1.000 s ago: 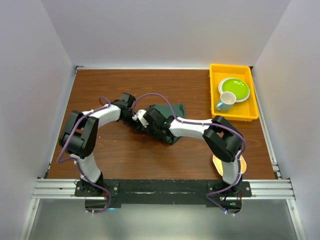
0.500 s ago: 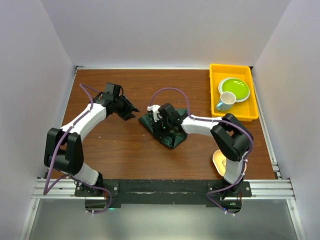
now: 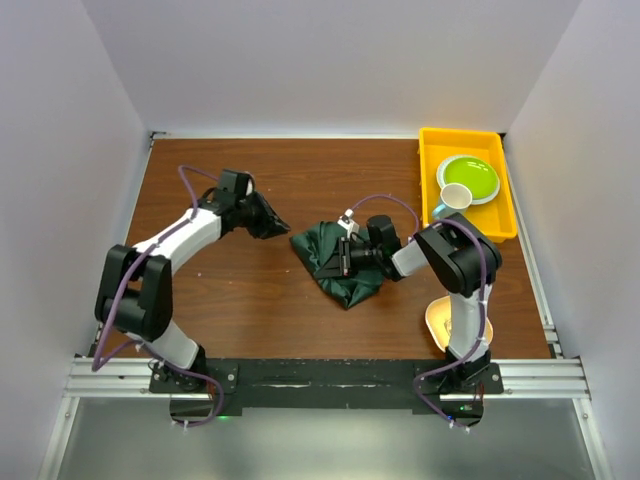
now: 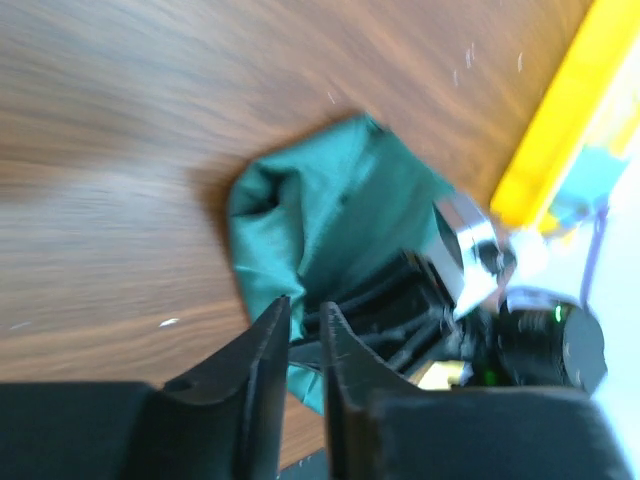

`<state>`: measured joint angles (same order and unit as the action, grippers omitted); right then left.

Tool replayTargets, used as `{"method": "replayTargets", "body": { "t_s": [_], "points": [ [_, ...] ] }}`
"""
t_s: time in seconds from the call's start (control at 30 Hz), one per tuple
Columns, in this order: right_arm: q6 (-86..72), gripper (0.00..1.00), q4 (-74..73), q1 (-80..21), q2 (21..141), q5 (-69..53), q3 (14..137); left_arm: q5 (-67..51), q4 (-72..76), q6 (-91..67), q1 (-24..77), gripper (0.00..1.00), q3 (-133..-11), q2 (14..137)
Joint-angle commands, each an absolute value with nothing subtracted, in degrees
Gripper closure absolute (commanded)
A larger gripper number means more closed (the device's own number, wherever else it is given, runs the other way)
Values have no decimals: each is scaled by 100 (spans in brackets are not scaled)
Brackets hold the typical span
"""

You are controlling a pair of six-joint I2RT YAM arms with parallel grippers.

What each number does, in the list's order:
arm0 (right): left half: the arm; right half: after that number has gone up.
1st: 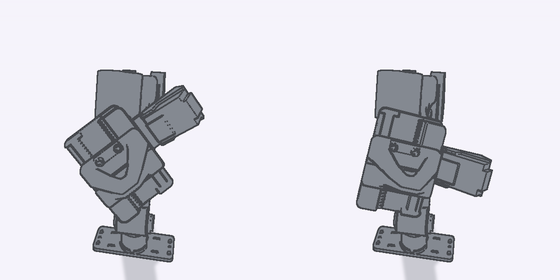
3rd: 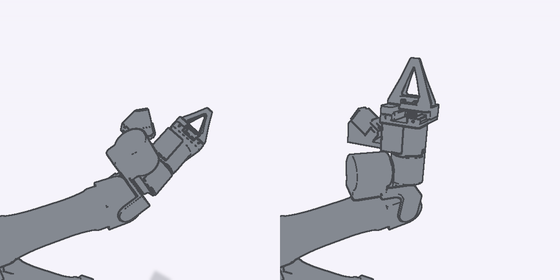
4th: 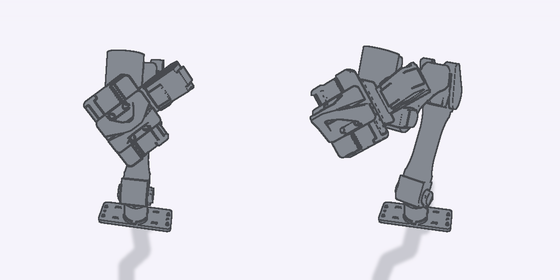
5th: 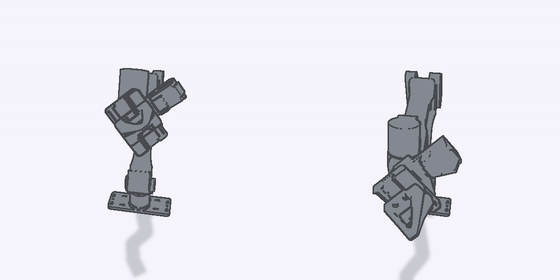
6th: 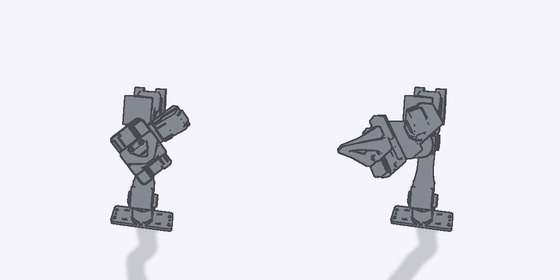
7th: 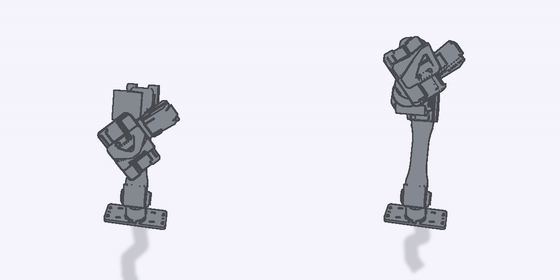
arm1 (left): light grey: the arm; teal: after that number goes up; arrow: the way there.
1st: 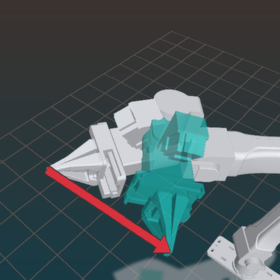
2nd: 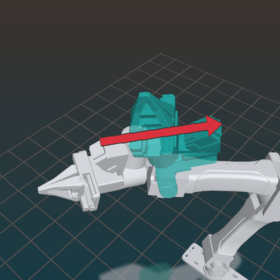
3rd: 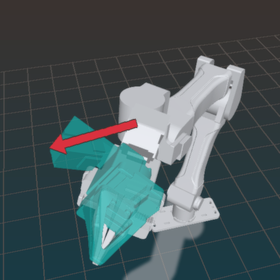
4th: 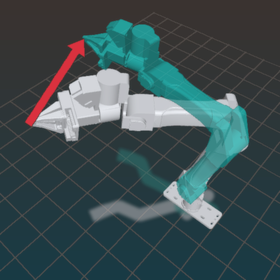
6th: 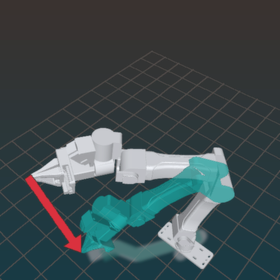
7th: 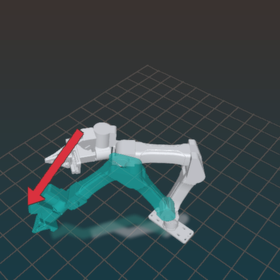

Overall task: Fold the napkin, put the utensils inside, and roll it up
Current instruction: Roll the napkin with the utensil

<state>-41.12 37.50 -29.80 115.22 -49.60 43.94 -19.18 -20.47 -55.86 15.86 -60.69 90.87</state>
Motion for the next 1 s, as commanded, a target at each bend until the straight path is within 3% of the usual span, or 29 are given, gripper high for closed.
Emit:
{"method": "replayTargets", "body": {
  "t_s": [0.0,0.1,0.27,0.73,0.97],
  "points": [
    [-5096,100,4647,-2848,12391,-5352,3938,-3021,-863,-5414,1976,85,-5898,9605],
    [-5055,100,4564,-2733,12577,-5423,3998,-3234,-502,-5396,2091,92,-5871,9852],
    [-3660,100,2596,-2733,12647,-5256,4903,-3322,-185,-5318,2092,97,-5617,9914],
    [-2787,100,186,-3594,13386,-5546,7776,-2355,-888,-4667,1442,98,-5107,8289],
    [-2278,100,-369,-3586,12657,-5300,7463,-2961,-89,-4913,1424,99,-4641,8761]
  ]
}}
